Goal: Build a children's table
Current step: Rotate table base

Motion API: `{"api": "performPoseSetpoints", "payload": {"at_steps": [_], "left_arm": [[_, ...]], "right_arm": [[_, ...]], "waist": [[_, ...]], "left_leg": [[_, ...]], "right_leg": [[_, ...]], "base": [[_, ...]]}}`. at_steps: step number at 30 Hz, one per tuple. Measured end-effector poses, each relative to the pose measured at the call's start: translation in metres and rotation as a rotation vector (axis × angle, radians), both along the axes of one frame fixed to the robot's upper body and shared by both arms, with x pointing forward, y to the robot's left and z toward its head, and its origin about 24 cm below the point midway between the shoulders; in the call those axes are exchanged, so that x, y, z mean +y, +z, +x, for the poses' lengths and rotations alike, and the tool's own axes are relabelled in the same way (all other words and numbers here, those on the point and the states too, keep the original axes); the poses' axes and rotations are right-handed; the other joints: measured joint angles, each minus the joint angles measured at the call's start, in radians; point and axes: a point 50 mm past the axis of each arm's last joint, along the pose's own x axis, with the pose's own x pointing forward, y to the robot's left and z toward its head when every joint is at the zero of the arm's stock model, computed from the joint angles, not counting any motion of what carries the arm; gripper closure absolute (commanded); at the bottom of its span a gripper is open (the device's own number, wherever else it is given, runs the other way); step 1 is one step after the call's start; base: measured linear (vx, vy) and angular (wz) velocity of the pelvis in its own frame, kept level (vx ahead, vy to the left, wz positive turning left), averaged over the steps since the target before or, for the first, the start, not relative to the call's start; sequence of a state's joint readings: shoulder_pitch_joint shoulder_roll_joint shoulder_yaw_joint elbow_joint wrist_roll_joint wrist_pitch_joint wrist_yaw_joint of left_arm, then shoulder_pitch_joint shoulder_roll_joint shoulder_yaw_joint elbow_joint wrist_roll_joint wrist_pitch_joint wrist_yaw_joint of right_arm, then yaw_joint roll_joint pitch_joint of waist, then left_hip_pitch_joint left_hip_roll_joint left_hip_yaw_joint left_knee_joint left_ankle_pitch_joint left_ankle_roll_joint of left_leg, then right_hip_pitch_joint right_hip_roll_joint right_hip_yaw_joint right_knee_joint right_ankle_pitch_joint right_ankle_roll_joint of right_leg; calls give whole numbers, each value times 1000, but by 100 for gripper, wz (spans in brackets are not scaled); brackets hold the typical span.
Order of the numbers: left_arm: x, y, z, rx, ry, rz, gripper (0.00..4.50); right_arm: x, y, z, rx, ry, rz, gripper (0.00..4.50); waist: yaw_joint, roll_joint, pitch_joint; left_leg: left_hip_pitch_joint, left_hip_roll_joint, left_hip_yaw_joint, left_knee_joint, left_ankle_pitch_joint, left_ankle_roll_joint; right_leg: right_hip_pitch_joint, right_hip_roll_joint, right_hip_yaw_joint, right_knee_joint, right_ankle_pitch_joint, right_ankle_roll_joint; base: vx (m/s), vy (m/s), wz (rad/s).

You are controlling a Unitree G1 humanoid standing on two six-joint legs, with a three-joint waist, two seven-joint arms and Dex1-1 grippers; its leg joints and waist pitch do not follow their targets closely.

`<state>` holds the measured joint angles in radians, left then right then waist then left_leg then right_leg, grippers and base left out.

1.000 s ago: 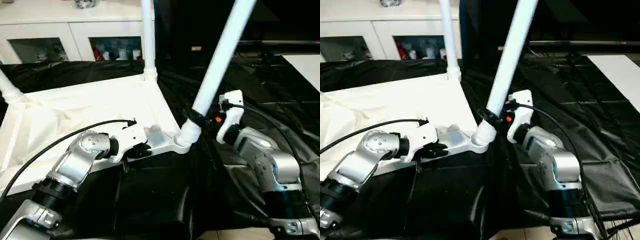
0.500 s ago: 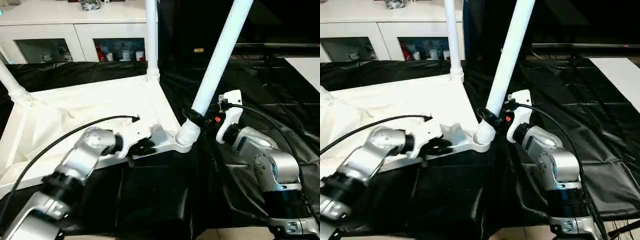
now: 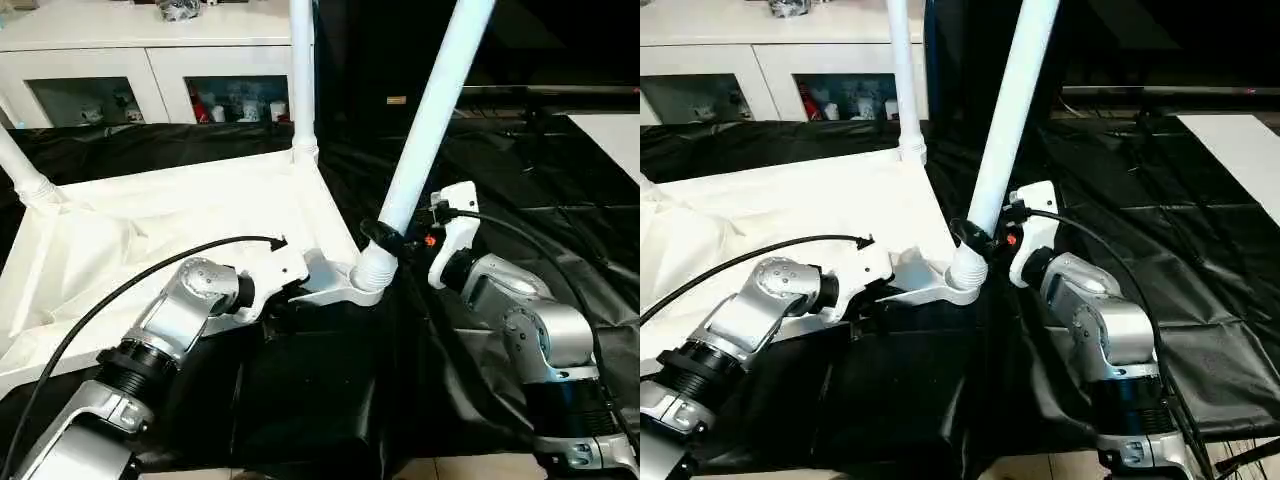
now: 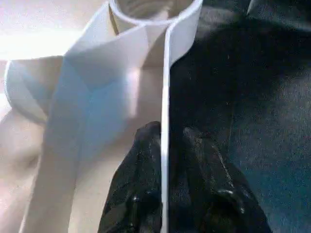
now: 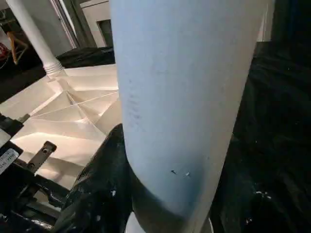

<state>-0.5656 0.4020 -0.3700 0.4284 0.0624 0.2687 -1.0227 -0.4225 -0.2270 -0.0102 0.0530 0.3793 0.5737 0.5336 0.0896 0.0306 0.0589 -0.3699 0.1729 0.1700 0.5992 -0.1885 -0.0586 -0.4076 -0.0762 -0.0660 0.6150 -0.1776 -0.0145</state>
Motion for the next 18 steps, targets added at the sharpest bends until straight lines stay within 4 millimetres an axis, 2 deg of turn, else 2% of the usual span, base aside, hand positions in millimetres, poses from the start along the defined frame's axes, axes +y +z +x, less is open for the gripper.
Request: {"api": "performPoseSetpoints", "payload": {"at_steps": [2,7,8,18], "left_arm": [[0,0,0,0,0,0,387],[3,3,1,6,10,-31,415],[4,4,1,7,12,-40,436],[4,1,-3,42,-13,-84,450]], "right_arm": [[0,0,0,0,0,-1,266],[0,-1,0,-4,0,0,266],[0,-1,0,-5,1,-1,266],[9,-4,2,-14,74,-58,266]], "waist": [[0,0,0],[1,0,0],[1,0,0],[0,0,0]], "left_leg": [[0,0,0,0,0,0],[0,0,0,0,0,0],[0,0,0,0,0,0],[-1,0,1,0,0,0]], "right_leg": [[0,0,0,0,0,0],[0,0,0,0,0,0],[0,0,0,0,0,0],[0,0,0,-1,0,0]], "base": [[0,0,0],[0,0,0],[0,0,0],[0,0,0]]}}
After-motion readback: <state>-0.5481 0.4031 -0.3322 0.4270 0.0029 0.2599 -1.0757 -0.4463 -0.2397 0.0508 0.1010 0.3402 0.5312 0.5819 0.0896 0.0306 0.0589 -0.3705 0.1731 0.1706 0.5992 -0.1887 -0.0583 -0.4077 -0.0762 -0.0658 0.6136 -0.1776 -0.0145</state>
